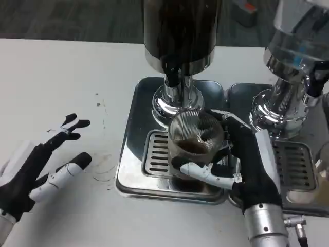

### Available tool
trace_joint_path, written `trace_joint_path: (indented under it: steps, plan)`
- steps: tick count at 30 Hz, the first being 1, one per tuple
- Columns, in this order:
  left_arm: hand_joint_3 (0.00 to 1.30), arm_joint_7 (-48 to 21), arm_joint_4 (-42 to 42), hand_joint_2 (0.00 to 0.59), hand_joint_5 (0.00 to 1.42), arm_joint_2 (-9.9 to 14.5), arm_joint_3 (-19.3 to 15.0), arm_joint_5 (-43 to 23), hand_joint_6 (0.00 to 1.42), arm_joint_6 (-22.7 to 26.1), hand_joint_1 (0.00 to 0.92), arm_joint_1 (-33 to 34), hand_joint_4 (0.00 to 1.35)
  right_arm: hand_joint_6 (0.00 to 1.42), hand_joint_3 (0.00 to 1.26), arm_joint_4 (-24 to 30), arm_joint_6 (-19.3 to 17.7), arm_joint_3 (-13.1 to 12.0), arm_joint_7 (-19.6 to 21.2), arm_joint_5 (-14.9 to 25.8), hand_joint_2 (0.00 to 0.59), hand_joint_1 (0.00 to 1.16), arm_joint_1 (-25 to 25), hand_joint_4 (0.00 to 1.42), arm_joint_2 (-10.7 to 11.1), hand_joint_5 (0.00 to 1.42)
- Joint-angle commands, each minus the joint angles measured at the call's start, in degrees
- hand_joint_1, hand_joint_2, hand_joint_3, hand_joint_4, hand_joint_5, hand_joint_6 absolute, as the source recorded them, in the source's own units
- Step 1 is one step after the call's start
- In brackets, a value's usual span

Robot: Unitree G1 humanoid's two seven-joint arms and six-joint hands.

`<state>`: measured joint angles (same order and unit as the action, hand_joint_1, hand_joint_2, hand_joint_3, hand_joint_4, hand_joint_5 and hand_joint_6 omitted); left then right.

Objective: Grasp the cup under the faucet to collect the drink, then remove the cup.

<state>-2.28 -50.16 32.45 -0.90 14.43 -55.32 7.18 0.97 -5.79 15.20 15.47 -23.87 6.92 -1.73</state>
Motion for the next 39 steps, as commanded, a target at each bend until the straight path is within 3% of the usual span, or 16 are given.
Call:
trace_joint_path:
  steps: [1,12,18,23,39]
  plan:
    - [0.2,1.05,0.15,0.131,0.19,0.29,0.6,1.41,0.01,-0.88,0.0,0.41,0.02,0.88,0.57,2.49,0.47,0.55,-1.22,-0.64,0.208,1.08,0.12,0.65,0.3,0.7]
    - [0.2,4.18,1.43,0.132,0.17,1.03,1.18,5.22,0.0,-1.12,0.0,-0.46,0.0,0.91,0.57,5.82,2.77,0.31,-4.77,-0.5,0.208,1.06,1.75,0.67,1.5,0.71]
    - [0.06,10.99,8.15,0.097,0.05,4.97,2.69,16.31,0.0,-0.07,0.0,-3.74,0.0,0.91,0.57,9.07,3.82,0.09,-6.71,-0.48,0.208,1.06,3.26,0.67,2.99,0.72]
    - [0.0,16.76,18.23,0.091,0.0,8.08,2.61,25.59,0.0,5.2,0.0,-8.99,0.0,0.92,0.58,12.27,4.49,-0.09,-8.76,-0.37,0.208,1.06,4.69,0.68,4.15,0.73]
    - [0.0,21.11,30.73,0.08,0.0,10.19,1.67,29.0,0.0,13.58,0.0,-20.38,0.0,0.95,0.58,17.82,5.3,1.49,-12.13,-0.55,0.208,1.06,8.46,0.69,4.89,0.74]
